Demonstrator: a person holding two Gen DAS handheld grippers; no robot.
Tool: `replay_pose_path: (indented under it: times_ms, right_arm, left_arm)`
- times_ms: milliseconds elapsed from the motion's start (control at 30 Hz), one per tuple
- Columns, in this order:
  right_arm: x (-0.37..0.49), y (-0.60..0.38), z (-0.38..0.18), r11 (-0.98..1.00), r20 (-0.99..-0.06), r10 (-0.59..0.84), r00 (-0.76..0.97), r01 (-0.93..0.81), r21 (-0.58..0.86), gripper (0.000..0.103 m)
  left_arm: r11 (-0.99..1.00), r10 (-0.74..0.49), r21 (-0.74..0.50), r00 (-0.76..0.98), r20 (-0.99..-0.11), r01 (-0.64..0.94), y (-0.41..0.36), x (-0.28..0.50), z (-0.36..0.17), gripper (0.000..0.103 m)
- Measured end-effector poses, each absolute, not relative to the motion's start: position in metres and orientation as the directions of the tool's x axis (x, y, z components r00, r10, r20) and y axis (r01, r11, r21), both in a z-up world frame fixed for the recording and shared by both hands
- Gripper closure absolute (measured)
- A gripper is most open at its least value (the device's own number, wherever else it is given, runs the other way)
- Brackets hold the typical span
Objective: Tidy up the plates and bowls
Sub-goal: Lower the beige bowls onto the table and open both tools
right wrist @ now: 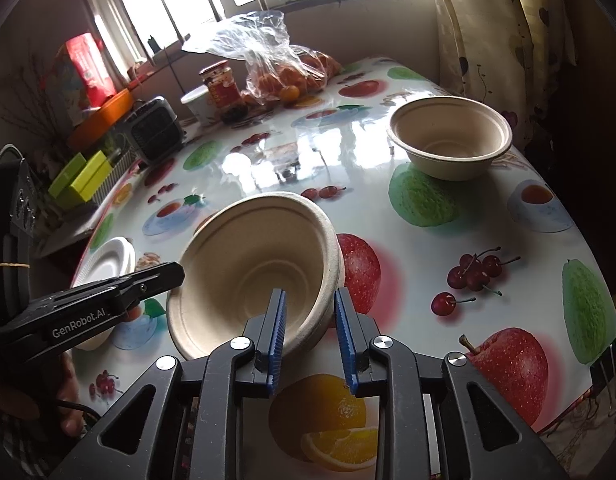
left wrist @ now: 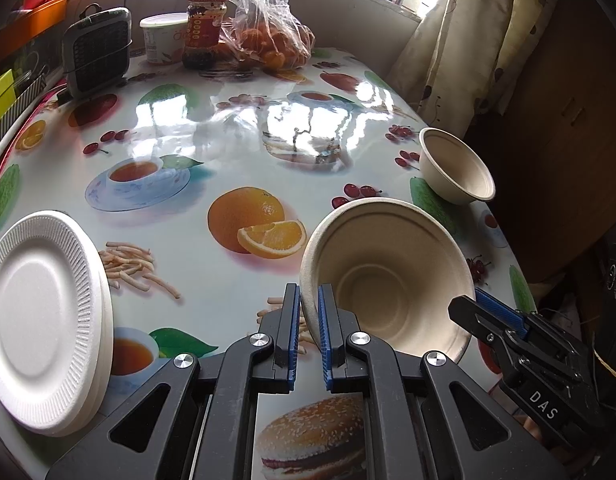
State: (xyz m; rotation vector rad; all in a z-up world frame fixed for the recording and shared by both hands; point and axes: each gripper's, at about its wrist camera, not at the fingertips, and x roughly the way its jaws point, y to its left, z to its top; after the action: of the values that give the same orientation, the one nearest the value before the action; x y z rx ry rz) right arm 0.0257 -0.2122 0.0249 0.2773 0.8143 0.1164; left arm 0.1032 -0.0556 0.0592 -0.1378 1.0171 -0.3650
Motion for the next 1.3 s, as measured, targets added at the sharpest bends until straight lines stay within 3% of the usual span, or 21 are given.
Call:
replay_pose_path:
  times_ms: [267, 533, 600, 767, 900, 1300]
  right_arm:
    - [0.027, -0.214, 0.024, 0.958, -0.702, 0.207, 0.681, 0.005, 0.287, 0.077]
    - [0.029, -0.217, 0.023, 0.958, -0.703, 0.207, 0.681, 0.007, 0.288, 0.073]
    - [0.030, -0.220, 0.022, 0.958, -0.703, 0.203, 0.681, 0.010, 0.286, 0.071]
    - [0.031, -0.223, 0.024, 0.958, -0.700, 0.197, 0.687, 0.015, 0.285, 0.066]
    - [0.031, -0.224, 0.027, 0.960, -0.693, 0.190, 0.696, 0.018, 0.281, 0.062]
    - [0.035, -0.254, 0.040, 0.965, -0.672, 0.112, 0.732, 0.081, 0.249, 0.057]
  left_arm:
    - [0.933, -0.355, -0.277, 0.470, -0.808, 0.229, -0.055, 0.104, 0.058, 0.093]
    - [0.935, -0.350, -0.274, 0.471, -0.809, 0.225, -0.052, 0.106, 0.059, 0.085]
    - [0.937, -0.345, -0.268, 0.476, -0.809, 0.224, -0.051, 0.107, 0.060, 0.079]
    - [0.945, -0.324, -0.249, 0.490, -0.809, 0.213, -0.051, 0.108, 0.063, 0.077]
    - [0.950, -0.310, -0.235, 0.507, -0.804, 0.207, -0.052, 0.111, 0.068, 0.060]
    - [0.940, -0.322, -0.204, 0.516, -0.794, 0.272, -0.079, 0.135, 0.083, 0.059]
